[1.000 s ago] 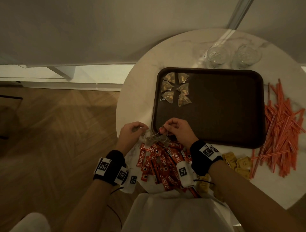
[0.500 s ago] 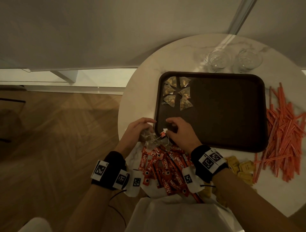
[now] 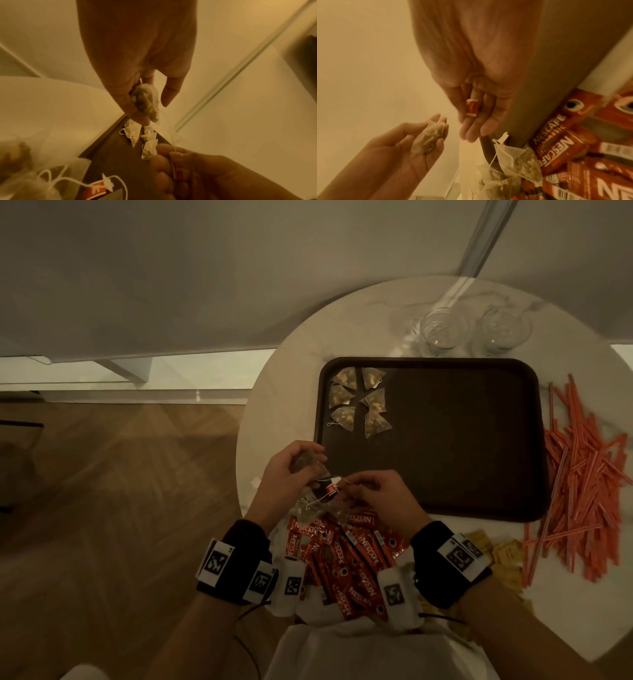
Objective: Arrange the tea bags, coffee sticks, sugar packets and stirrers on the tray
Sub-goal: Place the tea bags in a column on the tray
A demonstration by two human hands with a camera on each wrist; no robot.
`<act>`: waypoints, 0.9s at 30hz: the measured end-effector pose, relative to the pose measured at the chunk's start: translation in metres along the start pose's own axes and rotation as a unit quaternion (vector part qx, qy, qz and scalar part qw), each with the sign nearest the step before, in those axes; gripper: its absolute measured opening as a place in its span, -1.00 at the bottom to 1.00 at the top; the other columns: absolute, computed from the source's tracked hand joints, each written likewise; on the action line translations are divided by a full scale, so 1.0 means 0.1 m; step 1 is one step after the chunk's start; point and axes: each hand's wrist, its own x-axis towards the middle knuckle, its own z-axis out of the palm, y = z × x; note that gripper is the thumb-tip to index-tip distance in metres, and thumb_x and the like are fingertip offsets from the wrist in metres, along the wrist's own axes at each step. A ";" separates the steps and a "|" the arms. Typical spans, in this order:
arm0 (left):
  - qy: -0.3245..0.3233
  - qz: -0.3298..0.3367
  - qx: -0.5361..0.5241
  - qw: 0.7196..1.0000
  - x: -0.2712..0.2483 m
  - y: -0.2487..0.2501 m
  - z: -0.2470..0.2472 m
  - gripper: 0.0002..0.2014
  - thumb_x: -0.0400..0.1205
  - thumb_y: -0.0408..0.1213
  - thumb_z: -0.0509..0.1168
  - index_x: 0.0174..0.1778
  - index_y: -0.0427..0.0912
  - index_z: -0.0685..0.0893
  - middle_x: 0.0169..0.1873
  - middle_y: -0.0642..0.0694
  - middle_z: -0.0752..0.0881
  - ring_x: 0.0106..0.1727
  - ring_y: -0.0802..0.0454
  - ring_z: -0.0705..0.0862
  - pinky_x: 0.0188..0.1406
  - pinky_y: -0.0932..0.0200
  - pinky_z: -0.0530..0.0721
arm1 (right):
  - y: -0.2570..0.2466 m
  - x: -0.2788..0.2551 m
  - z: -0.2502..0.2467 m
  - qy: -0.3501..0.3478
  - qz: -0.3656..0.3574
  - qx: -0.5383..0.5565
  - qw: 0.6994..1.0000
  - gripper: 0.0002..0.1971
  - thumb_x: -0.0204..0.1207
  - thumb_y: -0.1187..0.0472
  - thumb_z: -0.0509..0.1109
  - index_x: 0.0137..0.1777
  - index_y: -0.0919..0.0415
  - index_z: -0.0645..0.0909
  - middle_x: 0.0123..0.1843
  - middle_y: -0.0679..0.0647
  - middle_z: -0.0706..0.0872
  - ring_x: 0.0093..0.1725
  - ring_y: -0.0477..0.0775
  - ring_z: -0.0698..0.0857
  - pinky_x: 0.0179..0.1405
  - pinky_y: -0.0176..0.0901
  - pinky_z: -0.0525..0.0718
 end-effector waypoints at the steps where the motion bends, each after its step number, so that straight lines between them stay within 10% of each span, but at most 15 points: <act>1: 0.007 -0.004 0.008 1.000 0.03 -0.03 0.01 -0.77 0.63 -0.54 0.32 0.14 -0.21 0.68 0.05 -0.13 0.77 0.04 0.05 0.77 -0.12 0.19 0.77 | 0.03 0.01 -0.02 0.023 0.019 0.037 0.999 -0.80 0.69 0.37 0.28 0.16 0.33 0.72 -0.04 0.21 0.85 -0.07 0.10 0.83 -0.01 -0.14 0.80; 9: 0.052 0.065 0.112 0.990 0.10 -0.09 0.40 -0.88 0.61 -0.37 0.40 0.01 -0.11 0.75 -0.04 0.07 0.77 0.03 0.23 0.71 0.07 0.28 0.69 | -0.01 0.15 0.00 0.045 0.095 0.307 0.946 -0.69 0.71 0.13 0.23 0.20 0.35 0.69 0.21 0.30 0.77 0.21 0.23 0.75 0.28 0.08 0.67; 15: -0.047 0.177 0.314 0.932 0.13 -0.14 0.58 -0.80 0.60 -0.18 0.43 0.13 0.07 0.80 0.21 0.13 0.68 0.28 0.26 0.54 0.26 0.39 0.48 | -0.02 0.12 -0.04 0.002 0.136 0.490 0.861 -0.47 0.72 -0.08 0.14 0.39 0.37 0.60 0.35 0.32 0.70 0.34 0.22 0.70 0.30 0.06 0.63; 22: -0.061 0.151 0.168 0.972 0.09 -0.06 0.48 -0.60 0.58 -0.30 0.48 0.35 -0.10 0.64 0.20 0.09 0.71 0.22 0.23 0.68 0.16 0.26 0.71 | 0.09 0.12 -0.16 0.028 0.121 0.467 0.876 -0.47 0.70 0.00 0.16 0.41 0.43 0.58 0.38 0.38 0.67 0.42 0.30 0.62 0.48 0.14 0.51; 27: -0.071 0.199 0.252 0.944 0.16 -0.17 0.44 -0.88 0.59 -0.31 0.46 0.02 -0.10 0.80 0.11 0.07 0.72 0.09 0.18 0.70 0.07 0.17 0.74 | 0.13 0.10 -0.17 0.013 0.101 0.475 0.874 -0.53 0.66 0.05 0.19 0.30 0.42 0.66 0.22 0.32 0.74 0.25 0.22 0.71 0.38 0.09 0.58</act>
